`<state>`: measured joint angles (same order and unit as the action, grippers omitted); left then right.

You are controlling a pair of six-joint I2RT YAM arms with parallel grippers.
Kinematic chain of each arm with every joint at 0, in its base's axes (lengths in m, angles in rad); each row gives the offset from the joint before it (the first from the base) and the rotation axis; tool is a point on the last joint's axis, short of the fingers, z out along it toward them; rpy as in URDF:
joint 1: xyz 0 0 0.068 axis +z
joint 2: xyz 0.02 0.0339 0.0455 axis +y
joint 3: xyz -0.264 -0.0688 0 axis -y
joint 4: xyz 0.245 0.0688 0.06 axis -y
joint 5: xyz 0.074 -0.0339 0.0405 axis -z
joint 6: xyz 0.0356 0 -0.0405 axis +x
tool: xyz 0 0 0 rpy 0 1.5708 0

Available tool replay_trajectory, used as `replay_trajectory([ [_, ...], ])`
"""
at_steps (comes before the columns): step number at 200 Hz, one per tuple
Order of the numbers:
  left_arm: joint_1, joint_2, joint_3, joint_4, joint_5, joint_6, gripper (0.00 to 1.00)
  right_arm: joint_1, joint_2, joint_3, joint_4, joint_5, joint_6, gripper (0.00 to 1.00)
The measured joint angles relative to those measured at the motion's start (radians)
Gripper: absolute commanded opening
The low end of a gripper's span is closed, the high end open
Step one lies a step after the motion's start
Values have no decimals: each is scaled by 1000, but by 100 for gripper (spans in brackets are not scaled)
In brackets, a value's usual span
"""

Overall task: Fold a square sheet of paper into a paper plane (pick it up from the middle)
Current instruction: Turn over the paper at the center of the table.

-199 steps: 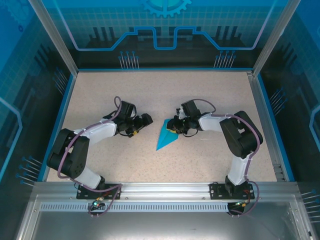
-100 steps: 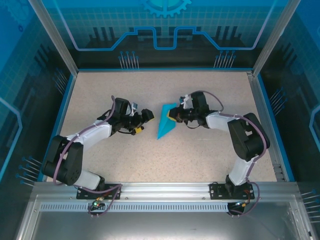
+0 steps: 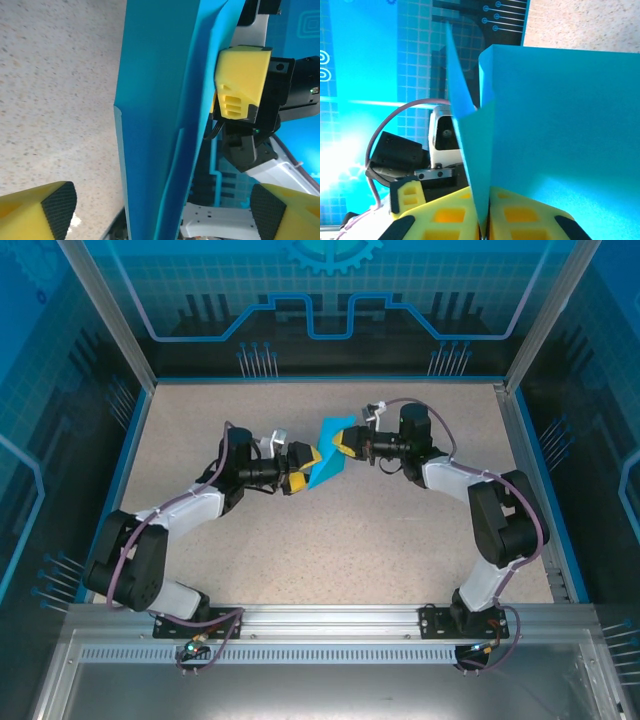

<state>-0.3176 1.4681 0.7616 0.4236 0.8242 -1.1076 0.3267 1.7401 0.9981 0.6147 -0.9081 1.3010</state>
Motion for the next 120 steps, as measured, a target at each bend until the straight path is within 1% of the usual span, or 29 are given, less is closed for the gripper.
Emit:
replay_trajectory([
  [29,-27,21,-2,119,19,-68,67,0,1,0,47,-19,48,14],
  [56,-30,25,-6,175,23,-101,51,1,1,-3,60,-26,65,14],
  [76,-30,25,-6,188,22,-99,40,1,1,-6,53,-30,64,14],
  [120,-30,25,-6,148,19,-70,15,1,1,-9,-17,-43,31,15],
])
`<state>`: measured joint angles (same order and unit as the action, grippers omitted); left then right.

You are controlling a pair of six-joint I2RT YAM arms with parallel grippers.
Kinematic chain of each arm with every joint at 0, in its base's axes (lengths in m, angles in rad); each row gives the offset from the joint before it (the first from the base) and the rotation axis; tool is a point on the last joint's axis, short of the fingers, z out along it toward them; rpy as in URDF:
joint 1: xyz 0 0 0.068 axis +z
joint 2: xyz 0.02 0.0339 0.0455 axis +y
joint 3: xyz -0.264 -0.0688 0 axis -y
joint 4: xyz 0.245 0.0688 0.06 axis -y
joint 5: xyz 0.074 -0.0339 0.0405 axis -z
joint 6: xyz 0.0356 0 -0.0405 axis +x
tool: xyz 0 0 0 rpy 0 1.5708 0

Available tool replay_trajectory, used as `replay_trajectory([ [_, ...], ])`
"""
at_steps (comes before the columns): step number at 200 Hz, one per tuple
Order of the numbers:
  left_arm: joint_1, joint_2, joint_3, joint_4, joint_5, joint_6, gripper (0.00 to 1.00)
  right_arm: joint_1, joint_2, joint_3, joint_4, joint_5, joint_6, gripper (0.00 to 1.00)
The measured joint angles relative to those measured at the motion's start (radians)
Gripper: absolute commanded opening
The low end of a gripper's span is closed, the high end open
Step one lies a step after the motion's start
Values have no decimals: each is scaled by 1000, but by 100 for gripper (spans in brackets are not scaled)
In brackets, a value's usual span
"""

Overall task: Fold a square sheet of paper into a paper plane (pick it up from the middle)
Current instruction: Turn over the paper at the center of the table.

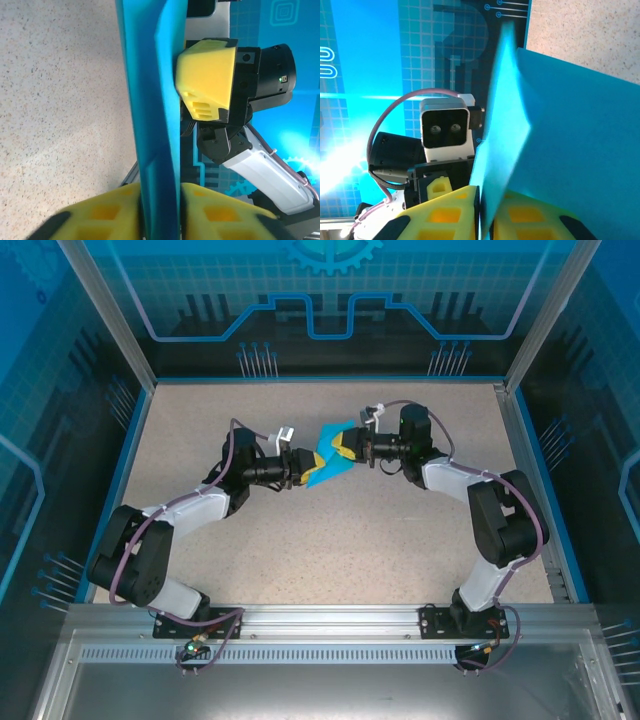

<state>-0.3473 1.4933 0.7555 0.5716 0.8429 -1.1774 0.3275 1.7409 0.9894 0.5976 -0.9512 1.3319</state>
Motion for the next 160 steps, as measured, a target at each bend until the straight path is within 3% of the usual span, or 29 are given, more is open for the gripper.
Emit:
replay_trajectory([
  [26,0,0,1,-36,0,22,9,0,0,2,-71,0,-41,22],
  [57,0,0,13,-146,-16,87,8,-1,-10,50,-302,33,-184,49],
  [83,0,-11,87,-400,-91,231,8,-1,-62,108,-566,154,-352,68],
  [132,-23,-47,347,-949,-406,571,8,0,-164,159,-848,497,-520,93],
  [160,-115,-53,464,-1189,-665,702,8,1,-172,146,-859,577,-504,98],
])
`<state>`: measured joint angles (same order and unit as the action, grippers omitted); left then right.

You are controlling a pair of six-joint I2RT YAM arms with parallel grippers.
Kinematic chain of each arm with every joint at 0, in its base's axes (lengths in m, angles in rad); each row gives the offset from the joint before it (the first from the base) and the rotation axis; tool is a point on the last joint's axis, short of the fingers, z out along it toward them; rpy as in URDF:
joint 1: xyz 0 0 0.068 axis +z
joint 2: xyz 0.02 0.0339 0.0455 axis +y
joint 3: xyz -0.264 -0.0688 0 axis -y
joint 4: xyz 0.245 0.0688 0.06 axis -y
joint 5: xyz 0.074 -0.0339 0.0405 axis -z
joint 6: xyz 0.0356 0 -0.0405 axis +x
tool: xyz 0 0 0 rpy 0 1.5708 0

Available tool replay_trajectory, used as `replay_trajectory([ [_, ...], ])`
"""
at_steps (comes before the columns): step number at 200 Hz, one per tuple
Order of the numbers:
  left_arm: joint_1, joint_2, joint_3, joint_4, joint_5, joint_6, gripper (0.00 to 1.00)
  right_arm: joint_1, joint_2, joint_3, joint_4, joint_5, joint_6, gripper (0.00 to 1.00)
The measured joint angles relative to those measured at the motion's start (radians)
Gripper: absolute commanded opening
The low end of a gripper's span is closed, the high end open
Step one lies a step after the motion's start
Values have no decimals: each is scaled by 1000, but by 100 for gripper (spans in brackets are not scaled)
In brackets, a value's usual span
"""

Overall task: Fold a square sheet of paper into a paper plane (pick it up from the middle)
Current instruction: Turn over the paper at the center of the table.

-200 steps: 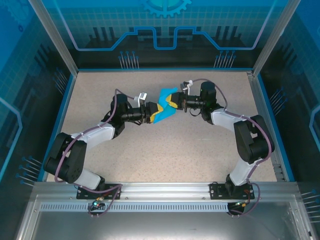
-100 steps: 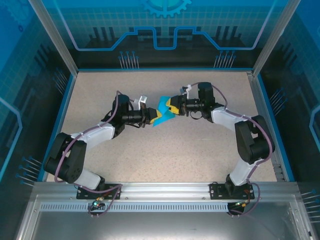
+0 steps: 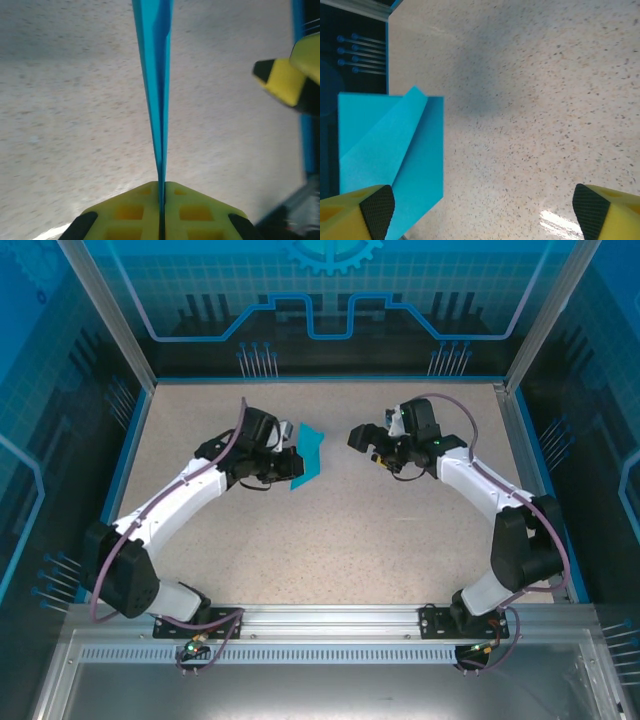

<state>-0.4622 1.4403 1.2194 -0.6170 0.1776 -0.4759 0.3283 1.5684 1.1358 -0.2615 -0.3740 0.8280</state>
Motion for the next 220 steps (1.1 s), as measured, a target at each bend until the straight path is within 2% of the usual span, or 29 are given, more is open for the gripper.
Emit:
replay_trajectory([
  [31,-69,48,103,-190,-301,64,7,0,-15,-52,8,55,35,99],
  [60,-123,145,139,-301,-546,64,7,0,-75,-132,-4,134,66,99],
  [83,-169,215,139,-349,-662,56,7,-1,-130,-171,-39,175,69,99],
  [102,-204,274,148,-363,-714,43,7,-3,-179,-186,-71,202,69,99],
  [138,-246,435,226,-373,-756,2,10,-9,-257,-224,-106,240,54,99],
  [155,-253,505,269,-374,-765,-18,19,-16,-270,-237,-126,254,42,100],
  [171,-256,546,301,-363,-752,-35,33,-27,-270,-239,-148,267,27,99],
  [193,-256,546,301,-321,-666,-26,49,-35,-266,-238,-174,282,2,98],
  [220,-243,519,276,-198,-462,-2,61,-27,-243,-238,-182,306,-23,97],
])
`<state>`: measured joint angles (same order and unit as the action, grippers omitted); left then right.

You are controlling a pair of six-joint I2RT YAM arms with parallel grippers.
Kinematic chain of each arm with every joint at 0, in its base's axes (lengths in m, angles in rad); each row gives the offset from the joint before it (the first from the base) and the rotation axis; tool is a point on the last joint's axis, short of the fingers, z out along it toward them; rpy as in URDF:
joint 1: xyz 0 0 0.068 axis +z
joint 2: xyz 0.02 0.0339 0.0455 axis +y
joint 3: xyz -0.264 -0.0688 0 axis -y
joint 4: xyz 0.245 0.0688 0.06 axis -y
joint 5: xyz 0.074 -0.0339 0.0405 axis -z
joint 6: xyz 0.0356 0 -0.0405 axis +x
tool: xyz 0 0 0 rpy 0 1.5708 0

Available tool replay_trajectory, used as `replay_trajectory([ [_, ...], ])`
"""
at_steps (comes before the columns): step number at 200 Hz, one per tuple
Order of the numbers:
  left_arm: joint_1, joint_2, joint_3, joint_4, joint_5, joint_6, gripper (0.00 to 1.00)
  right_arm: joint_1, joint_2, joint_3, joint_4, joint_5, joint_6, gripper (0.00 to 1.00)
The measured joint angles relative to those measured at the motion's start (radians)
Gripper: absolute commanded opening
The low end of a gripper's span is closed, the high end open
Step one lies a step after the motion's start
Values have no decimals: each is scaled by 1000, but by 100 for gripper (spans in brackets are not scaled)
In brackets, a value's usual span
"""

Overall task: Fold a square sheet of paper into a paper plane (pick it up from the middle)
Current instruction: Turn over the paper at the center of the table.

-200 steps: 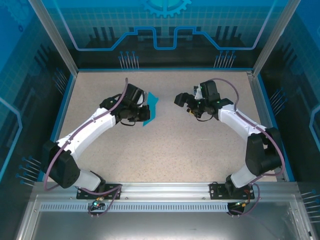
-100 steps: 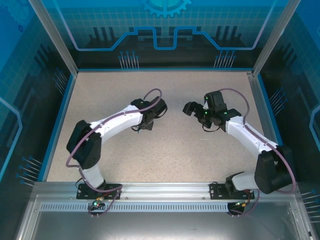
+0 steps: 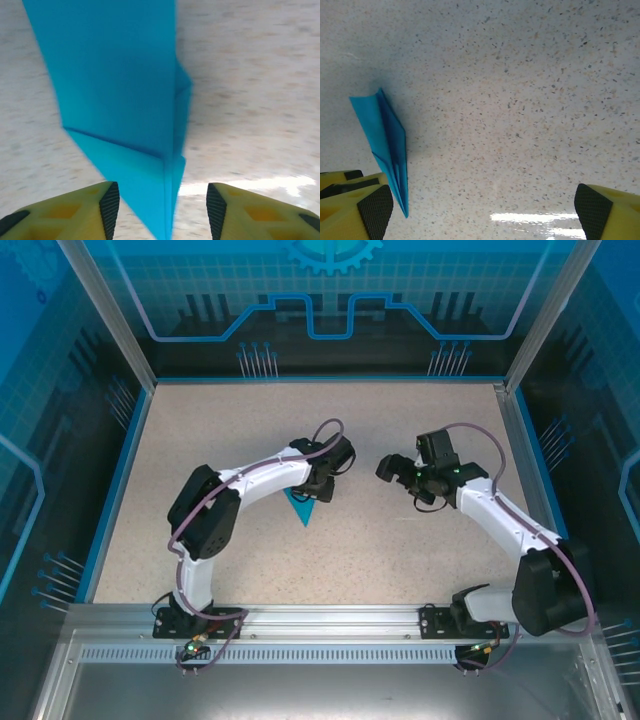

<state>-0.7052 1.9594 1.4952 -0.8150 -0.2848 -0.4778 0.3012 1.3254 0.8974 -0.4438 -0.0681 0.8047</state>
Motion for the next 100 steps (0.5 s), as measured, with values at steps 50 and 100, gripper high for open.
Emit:
replay_trajectory([
  [50,131,-172,-141,191,298,3,77,188,161,122,-23,104,-17,99],
  [100,352,-371,-439,365,388,-95,89,425,331,237,44,148,53,87],
])
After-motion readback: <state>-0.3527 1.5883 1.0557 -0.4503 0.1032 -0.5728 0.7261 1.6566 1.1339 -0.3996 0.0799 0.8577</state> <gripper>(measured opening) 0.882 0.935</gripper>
